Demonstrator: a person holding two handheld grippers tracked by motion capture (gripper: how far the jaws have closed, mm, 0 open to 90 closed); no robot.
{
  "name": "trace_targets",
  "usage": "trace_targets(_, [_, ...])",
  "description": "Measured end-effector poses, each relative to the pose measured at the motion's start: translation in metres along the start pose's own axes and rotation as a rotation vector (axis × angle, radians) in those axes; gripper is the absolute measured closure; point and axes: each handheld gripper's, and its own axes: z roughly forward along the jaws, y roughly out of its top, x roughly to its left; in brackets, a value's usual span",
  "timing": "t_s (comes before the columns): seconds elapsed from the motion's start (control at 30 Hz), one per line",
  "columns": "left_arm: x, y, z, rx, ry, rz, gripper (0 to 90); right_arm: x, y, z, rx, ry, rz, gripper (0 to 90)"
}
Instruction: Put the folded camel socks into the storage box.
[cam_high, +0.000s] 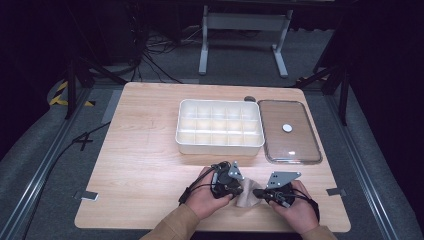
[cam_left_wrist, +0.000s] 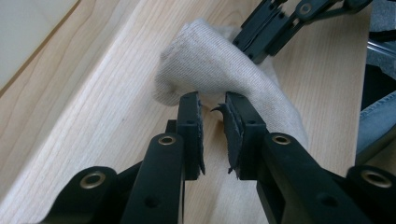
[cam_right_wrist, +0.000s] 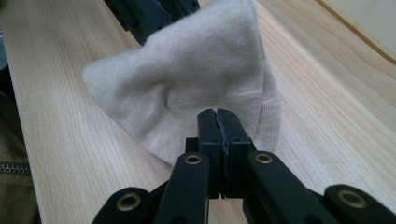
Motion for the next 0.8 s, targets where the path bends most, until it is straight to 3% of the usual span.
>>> trace_targets(0.17, [-0.001, 0.001, 0.001, -0.021, -0.007, 0.019, 76.7, 0.001, 0.001, 0.003, -0.017, 0.021, 0.012, 89.5])
trace_targets(0.57, [-0.007, 0.003, 0.007, -0.002, -0.001, 0.045, 73.9, 0.005, 0.002, 0.012, -0.066, 0.051, 0.004, 89.6])
trace_targets(0.8, [-0.007, 0.002, 0.007, 0.016, 0.008, 0.046, 72.7, -0.001, -0.001, 0.009, -0.08, 0.092, 0.062, 89.5])
